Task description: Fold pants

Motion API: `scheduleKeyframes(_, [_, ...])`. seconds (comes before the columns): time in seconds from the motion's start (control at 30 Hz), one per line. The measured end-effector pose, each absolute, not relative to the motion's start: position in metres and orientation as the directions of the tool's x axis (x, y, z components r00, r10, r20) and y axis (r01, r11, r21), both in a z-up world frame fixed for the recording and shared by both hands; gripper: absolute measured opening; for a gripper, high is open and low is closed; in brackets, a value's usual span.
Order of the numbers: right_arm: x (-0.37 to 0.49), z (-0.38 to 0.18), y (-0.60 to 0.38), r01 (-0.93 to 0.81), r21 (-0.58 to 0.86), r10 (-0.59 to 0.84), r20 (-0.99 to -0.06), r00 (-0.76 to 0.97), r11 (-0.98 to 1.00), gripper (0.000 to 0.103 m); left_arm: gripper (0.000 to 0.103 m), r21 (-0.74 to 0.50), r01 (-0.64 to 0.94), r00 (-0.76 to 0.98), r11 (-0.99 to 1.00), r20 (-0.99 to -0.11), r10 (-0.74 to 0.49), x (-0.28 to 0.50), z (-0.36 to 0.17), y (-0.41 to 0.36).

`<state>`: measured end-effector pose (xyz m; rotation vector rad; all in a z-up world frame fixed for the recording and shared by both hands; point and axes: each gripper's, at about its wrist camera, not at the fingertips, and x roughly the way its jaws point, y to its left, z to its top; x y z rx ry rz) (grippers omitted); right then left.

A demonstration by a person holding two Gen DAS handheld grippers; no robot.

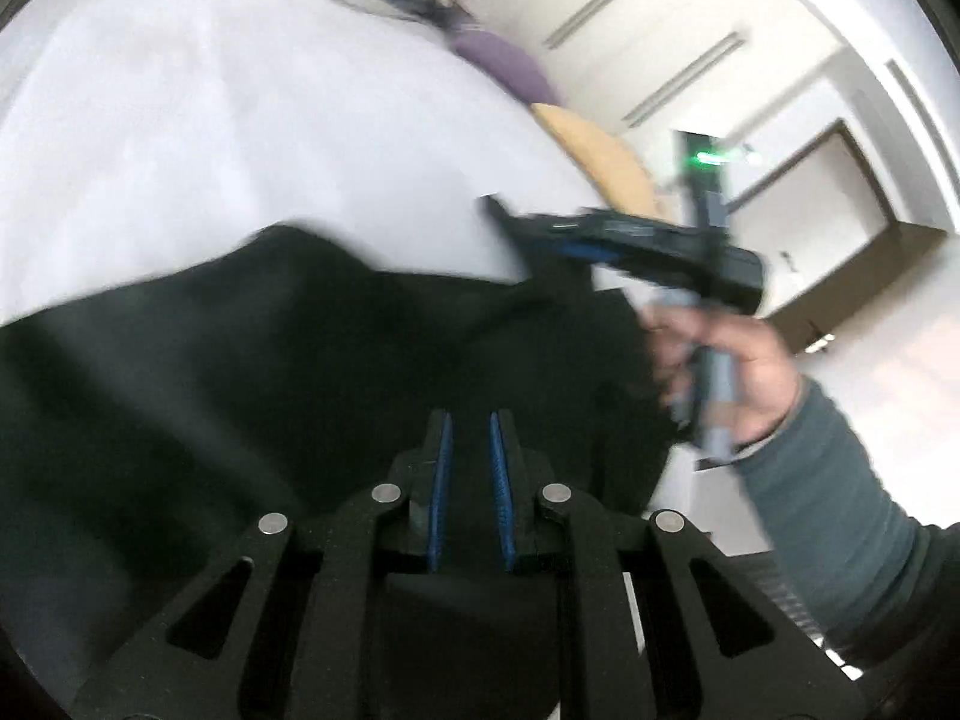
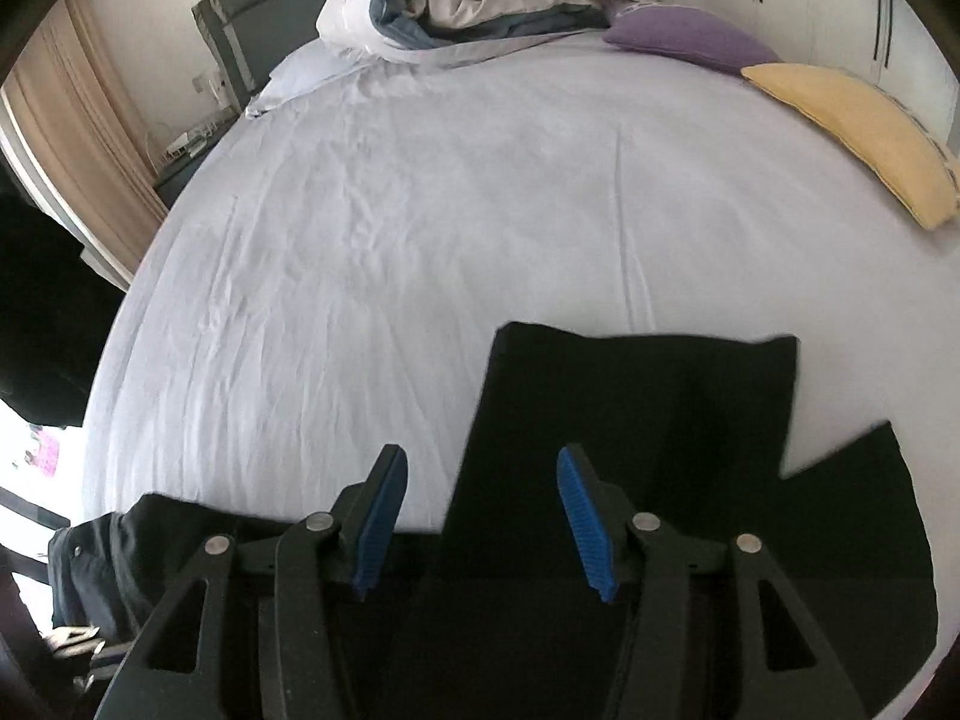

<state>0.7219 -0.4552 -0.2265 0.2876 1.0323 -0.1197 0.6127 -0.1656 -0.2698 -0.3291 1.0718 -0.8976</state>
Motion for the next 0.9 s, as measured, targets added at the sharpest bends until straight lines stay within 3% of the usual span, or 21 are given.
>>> scheduleKeyframes(0.13, [0.743, -0.243, -0.452, 0.244, 0.105, -0.019, -0.889, 0.457, 0.964, 0.056, 0.012, -0.692, 0.358, 0.067, 0.627, -0.651, -0.756, 0.618, -0.319, -0.203])
scheduleKeyframes(0.2, [0.754, -0.257, -0.455, 0.261, 0.071, -0.044, -0.911, 0.409, 0.963, 0.056, 0.012, -0.764, 0.307, 0.072, 0.567, -0.575, -0.815, 0.609, -0.338, -0.193])
scheduleKeyframes(0.27, [0.756, -0.265, -0.462, 0.28, 0.046, -0.07, -0.918, 0.391, 0.959, 0.055, 0.012, -0.769, 0.307, 0.073, 0.561, -0.569, -0.819, 0.594, -0.337, -0.193])
scheduleKeyframes(0.33, [0.755, -0.267, -0.468, 0.284, 0.045, -0.076, -0.913, 0.4, 0.958, 0.048, 0.012, -0.748, 0.328, 0.083, 0.577, -0.586, -0.806, 0.583, -0.333, -0.204])
scheduleKeyframes(0.43, [0.753, -0.265, -0.473, 0.271, 0.039, -0.077, -0.912, 0.402, 0.962, 0.027, 0.012, -0.738, 0.342, 0.096, 0.582, -0.589, -0.803, 0.561, -0.332, -0.212])
scheduleKeyframes(0.47, [0.753, -0.265, -0.473, 0.259, 0.044, -0.067, -0.912, 0.405, 0.965, 0.014, 0.012, -0.739, 0.341, 0.098, 0.581, -0.587, -0.803, 0.558, -0.331, -0.215])
scheduleKeyframes(0.5, [0.753, -0.264, -0.473, 0.247, 0.042, -0.064, -0.911, 0.408, 0.968, 0.01, 0.012, -0.738, 0.341, 0.101, 0.582, -0.587, -0.803, 0.553, -0.331, -0.22])
scheduleKeyframes(0.73, [0.727, -0.227, -0.482, 0.275, 0.06, -0.094, -0.852, 0.515, 0.96, 0.006, 0.012, -0.741, 0.332, 0.108, 0.583, -0.584, -0.804, 0.536, -0.322, -0.21])
scheduleKeyframes(0.9, [0.645, -0.186, -0.531, 0.412, 0.208, -0.128, -0.746, 0.653, 0.887, 0.006, 0.012, -0.742, 0.322, 0.114, 0.588, -0.586, -0.802, 0.52, -0.316, -0.209])
